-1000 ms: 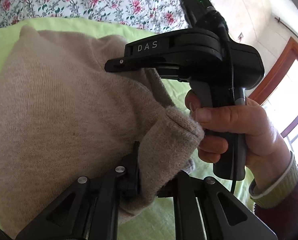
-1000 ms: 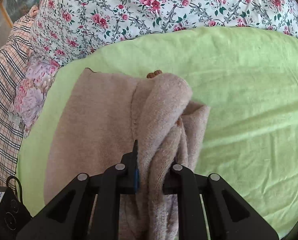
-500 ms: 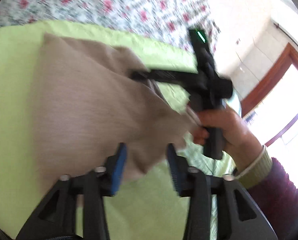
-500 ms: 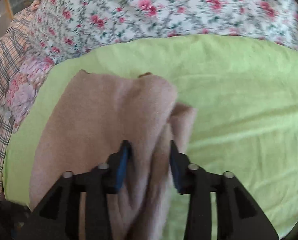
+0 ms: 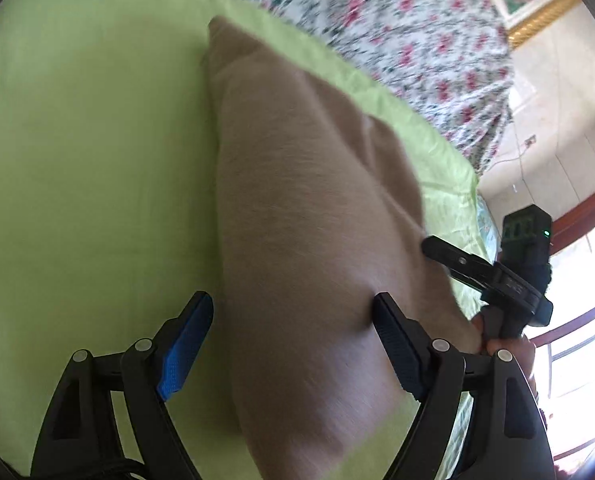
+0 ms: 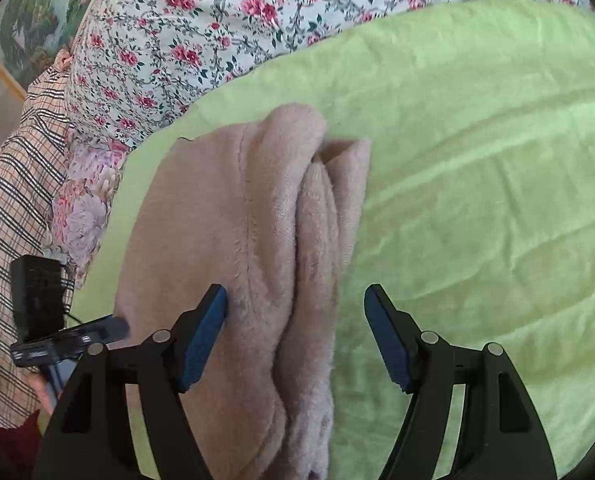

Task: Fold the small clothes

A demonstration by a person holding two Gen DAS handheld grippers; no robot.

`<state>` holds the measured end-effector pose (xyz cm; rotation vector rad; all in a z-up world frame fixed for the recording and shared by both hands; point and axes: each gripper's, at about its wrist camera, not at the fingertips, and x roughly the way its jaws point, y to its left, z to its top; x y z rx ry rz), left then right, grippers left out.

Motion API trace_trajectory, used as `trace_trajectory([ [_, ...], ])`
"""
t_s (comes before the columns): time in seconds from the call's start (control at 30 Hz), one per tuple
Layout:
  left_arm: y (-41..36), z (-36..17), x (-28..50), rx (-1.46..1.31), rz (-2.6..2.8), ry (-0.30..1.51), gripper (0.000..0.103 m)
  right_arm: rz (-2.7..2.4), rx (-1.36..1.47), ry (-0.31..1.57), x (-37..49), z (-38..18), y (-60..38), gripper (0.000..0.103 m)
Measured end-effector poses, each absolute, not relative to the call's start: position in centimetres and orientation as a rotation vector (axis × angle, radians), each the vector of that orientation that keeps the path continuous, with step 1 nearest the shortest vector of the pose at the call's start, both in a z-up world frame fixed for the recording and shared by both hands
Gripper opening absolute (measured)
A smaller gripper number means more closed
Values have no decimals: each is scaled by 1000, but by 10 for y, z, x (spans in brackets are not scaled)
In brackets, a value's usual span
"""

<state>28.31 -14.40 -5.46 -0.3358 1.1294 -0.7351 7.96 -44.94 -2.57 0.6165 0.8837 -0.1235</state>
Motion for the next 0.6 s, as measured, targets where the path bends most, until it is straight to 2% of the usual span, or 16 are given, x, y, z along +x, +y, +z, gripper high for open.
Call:
trace_trajectory([
  [0.07,-145,-65,291,-362,-755,1151,91,-110,653,903,87,-36,-451,72],
  [0.13,-146,-73,297,-371,-773,1147,88,-89,725,911,92,-48,-454,71],
  [0.17,-148,-74,299,-367,-785,1131,83,-77,749,905,93,-52,-454,69],
  [0.2,-149,-74,298,-357,-812,1120,61,-54,764,907,95,-53,-450,52],
  [0.23,-151,-75,298,-366,-842,1129,53,-65,761,910,96,-51,-446,46],
  [0.33,-144,-65,290,-343,-855,1091,42,-85,687,883,95,-33,-427,37],
  [0.47,-113,-39,268,-345,-843,1044,40,-7,684,837,90,-12,-392,34],
  [0.6,-43,-14,226,-322,-817,1001,40,108,685,817,88,-9,-334,33],
])
